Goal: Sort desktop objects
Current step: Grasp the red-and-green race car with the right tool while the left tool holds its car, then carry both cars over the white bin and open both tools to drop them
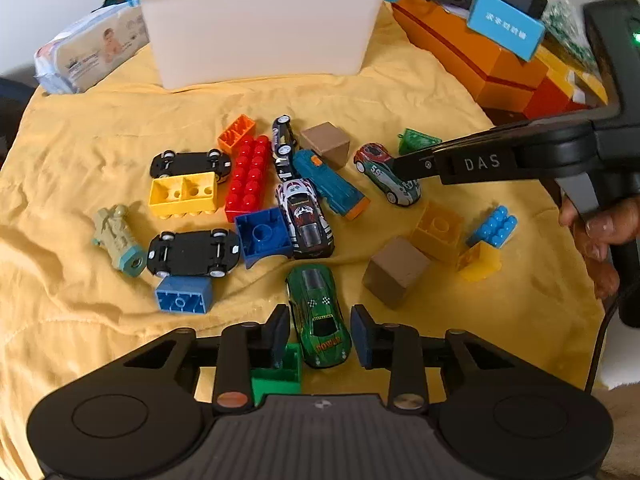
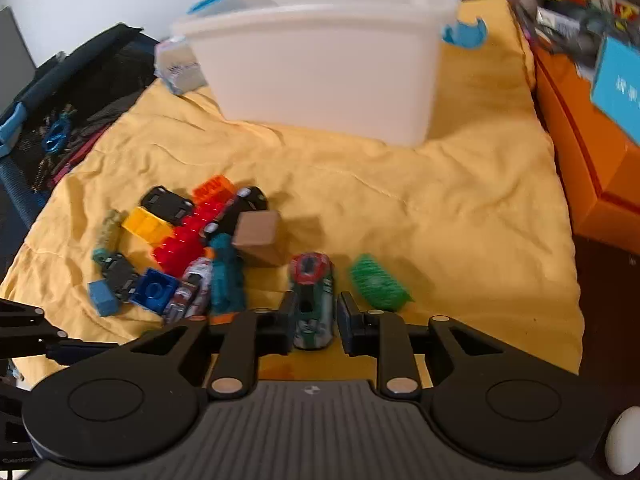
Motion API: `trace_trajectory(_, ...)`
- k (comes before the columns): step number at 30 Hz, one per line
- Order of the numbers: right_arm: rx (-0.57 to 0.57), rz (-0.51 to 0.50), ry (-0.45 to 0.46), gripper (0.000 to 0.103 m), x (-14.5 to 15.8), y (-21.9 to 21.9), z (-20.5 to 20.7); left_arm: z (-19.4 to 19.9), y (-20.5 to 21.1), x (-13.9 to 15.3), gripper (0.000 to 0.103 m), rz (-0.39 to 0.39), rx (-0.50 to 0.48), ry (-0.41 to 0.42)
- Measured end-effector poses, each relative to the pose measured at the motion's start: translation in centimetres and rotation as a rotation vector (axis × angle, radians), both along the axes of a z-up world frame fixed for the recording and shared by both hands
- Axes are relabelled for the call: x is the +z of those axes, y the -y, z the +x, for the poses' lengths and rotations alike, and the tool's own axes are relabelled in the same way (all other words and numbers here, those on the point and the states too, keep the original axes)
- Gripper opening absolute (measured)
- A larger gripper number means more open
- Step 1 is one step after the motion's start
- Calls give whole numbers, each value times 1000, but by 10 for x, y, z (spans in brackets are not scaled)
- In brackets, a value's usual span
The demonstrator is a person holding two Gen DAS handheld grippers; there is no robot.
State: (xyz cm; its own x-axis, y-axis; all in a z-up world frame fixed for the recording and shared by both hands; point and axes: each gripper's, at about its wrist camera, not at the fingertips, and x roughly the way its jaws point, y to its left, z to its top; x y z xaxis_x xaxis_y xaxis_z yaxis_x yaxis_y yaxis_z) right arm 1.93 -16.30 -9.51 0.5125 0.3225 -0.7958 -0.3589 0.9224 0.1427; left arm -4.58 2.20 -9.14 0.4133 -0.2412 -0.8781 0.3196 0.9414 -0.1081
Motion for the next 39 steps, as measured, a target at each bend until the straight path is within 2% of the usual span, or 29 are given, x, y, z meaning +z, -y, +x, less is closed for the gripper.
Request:
trace_trajectory(2,23,-31,20,37,3,-6,-2,-3,-1,1,46,-9,26,-1)
trace_trajectory(4,48,-77,37,40,1,-15,-3,-6,0,0,46,-11,40,-3)
trace_trajectory(8,60,-167,31,40,-11,-26,0,-8,4,-5,45,-30,65,-9)
trace_trajectory(9,67,-177,23,40,-15,-27,0,-9,5,-6,42,-23,66,-3)
trace_trajectory(10,76,-181,17,39,-17,-28,0,-10,6,-7,31,-16,70,2)
trace_trajectory(16,126,-245,48,33,-21,-35,-9,-12,-1,-7,31,-61,100,16)
trace_trajectory(24,133,-257,115,32,2,-35,-18,-6,-8,37,30,-59,87,119)
trace_trajectory(32,104,-249,182,33,29,-34,-15,29,-12,74,30,-64,62,216)
trace_trajectory(39,63,-256,204,33,38,-36,-2,70,-11,91,30,-76,12,257)
